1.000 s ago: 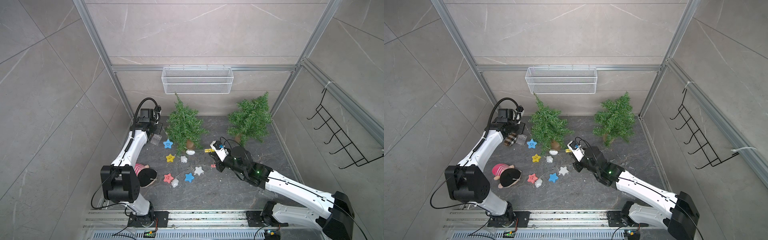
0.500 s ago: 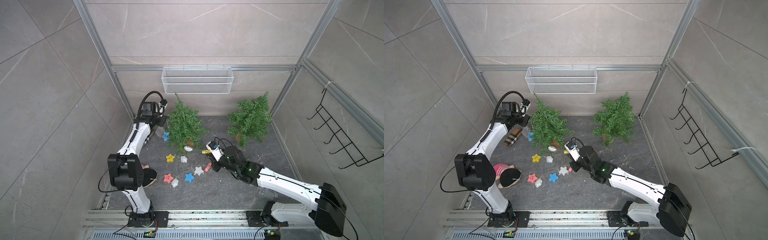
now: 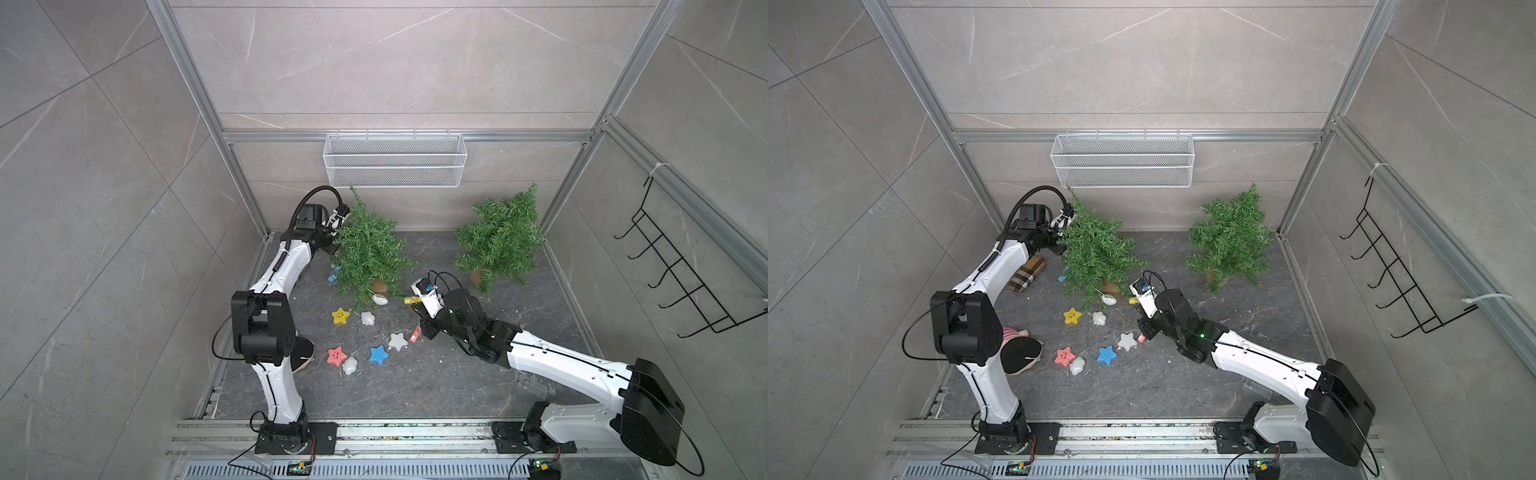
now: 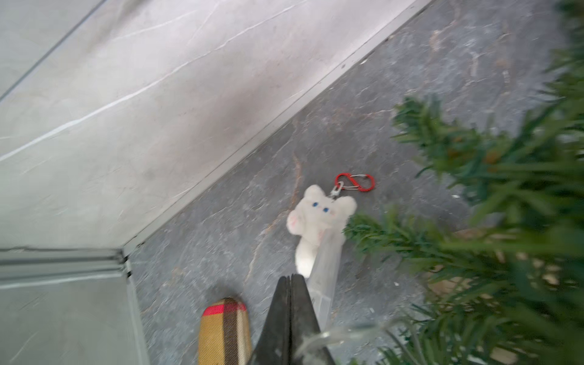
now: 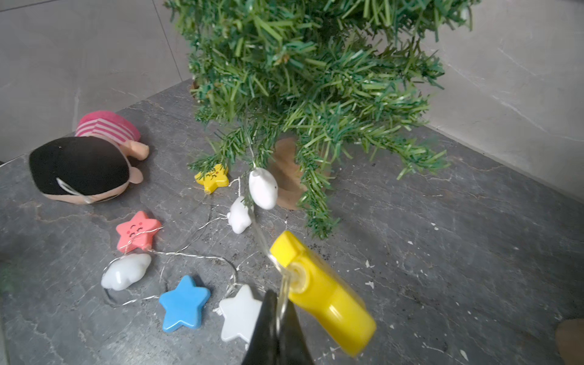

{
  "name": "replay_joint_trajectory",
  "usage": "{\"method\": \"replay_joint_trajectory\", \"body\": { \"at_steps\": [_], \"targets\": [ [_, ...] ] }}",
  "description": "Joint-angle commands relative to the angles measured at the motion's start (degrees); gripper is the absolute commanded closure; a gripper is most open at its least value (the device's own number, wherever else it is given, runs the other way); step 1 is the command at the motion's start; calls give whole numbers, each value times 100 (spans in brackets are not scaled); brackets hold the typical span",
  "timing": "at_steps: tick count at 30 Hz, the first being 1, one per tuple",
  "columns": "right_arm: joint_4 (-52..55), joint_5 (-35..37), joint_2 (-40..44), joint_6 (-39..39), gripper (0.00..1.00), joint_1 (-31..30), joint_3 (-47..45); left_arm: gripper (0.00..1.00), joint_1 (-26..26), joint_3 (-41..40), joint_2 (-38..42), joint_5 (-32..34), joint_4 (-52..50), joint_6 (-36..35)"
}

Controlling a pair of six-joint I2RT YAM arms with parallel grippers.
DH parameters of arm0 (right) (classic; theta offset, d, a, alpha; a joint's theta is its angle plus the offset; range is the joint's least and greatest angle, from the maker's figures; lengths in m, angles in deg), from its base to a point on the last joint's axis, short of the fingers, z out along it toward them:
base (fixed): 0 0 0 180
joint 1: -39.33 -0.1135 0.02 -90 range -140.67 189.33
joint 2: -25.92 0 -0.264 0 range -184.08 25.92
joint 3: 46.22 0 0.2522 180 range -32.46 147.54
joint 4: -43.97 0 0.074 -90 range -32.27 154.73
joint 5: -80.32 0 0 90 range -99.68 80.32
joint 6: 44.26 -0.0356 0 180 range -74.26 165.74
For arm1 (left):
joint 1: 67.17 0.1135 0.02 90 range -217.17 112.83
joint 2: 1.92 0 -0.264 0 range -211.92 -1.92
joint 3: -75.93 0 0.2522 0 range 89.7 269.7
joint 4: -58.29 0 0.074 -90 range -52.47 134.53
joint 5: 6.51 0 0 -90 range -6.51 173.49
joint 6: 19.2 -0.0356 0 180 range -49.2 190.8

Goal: Wrap string light around the christmas tree
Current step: Wrap the light string around the Christmas tree.

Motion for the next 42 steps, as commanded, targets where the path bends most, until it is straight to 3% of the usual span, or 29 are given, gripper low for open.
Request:
{"method": "replay_joint_trajectory", "body": {
  "at_steps": [1,8,14,23,28,32,37,42],
  "targets": [
    [-4,378,-110,-211,100,150,306,91,-55,4,110,-315,-161,186],
    [-98,251,-452,-396,100,332,793,70,-3,72,299,-330,-384,275],
    [9,253,-877,-311,100,491,1473,55,238,93,490,138,-563,711],
    [131,107,-1070,266,100,609,2034,54,346,-741,1440,374,-423,1276],
    [386,555,-1613,716,100,672,2754,54,344,-1000,1749,373,-316,1485],
    [171,777,-2078,1016,100,692,2717,54,344,-1211,2012,309,-240,1497],
    [-144,338,-2257,664,100,694,2373,54,344,-1426,2312,227,-190,1600],
    [187,-55,-2126,487,68,796,2296,54,344,-1425,2559,218,-261,1756]
  ]
}}
